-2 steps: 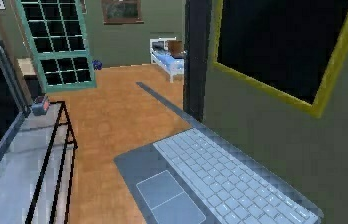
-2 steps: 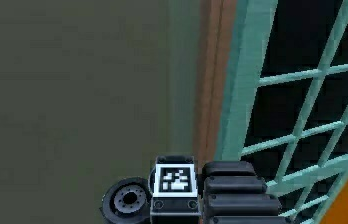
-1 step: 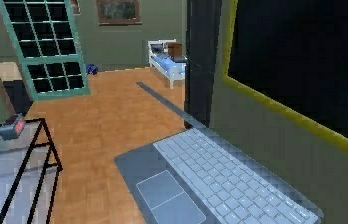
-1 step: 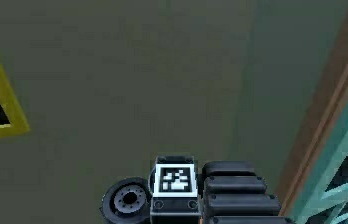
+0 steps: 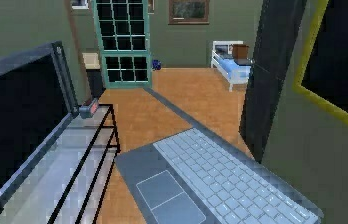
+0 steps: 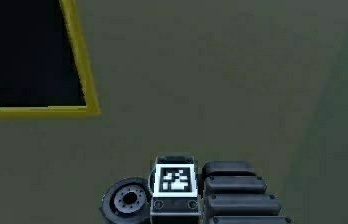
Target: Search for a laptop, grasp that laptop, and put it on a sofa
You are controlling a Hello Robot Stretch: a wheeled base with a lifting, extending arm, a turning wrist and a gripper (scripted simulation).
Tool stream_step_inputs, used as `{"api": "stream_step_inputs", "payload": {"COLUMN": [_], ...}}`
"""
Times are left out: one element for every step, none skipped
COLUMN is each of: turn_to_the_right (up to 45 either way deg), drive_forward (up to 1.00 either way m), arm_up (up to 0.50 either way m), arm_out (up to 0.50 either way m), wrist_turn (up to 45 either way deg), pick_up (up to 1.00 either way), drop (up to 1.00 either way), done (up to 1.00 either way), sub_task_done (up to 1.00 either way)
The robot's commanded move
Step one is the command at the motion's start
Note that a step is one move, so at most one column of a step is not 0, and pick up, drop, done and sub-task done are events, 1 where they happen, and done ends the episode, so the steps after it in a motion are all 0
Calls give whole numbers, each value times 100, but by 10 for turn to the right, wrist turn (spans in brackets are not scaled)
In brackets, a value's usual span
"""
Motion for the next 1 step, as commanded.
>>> {"api": "stream_step_inputs", "payload": {"turn_to_the_right": [0], "drive_forward": [100], "arm_up": [0], "arm_out": [0], "wrist_turn": [0], "pick_up": [0], "drop": [0], "done": [0], "sub_task_done": [0]}}
